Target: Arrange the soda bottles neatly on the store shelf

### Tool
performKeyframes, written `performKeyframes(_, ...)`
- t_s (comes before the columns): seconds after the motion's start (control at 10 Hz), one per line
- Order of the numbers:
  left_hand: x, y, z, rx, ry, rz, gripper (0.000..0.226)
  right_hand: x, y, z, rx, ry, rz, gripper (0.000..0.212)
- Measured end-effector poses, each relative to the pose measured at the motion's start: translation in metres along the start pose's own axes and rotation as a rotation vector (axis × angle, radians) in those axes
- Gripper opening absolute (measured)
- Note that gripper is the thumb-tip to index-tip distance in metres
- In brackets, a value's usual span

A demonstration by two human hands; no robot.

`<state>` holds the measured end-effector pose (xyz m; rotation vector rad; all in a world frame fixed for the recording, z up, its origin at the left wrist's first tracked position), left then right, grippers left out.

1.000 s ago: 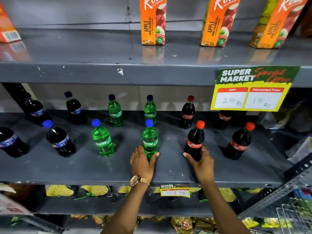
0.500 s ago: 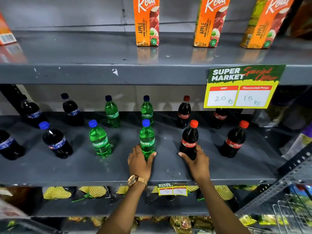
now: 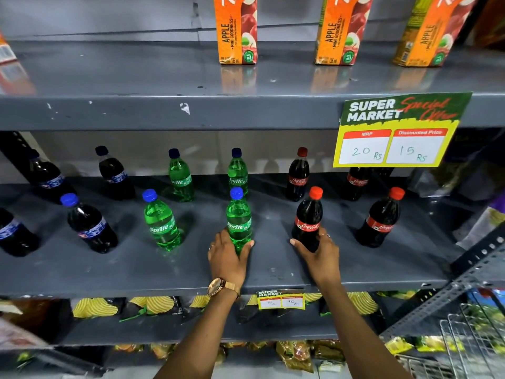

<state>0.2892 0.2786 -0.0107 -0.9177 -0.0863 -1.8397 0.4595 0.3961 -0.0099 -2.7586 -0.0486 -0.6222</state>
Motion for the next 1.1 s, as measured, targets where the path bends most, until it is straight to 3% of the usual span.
performKeyframes(0.9,0.003,0.000,0.010,0.085,0.003,0.053,0.061,0.004,0.001,-0.008,-0.020,0.047,-0.023,0.057)
performKeyframes(1.0,0.007,0.000,0.010,0.086,0.001,0.019,0.063,0.005,0.004,-0.012,-0.049,0.025,-0.048,0.071)
performKeyframes(1.1,0.012,-0.001,0.008,0.077,0.026,-0.045,0.066,0.015,0.018,-0.015,-0.134,-0.056,0.039,0.098)
Point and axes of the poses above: each hand's wrist, its own y-axis away from the middle knuckle, its own x-axis out of the back of the hand, z = x × y, the point moved 1 cm from there along -y, towards the middle knuckle, and after that the axes turned 12 degrees about z, right-handed, at the moved point
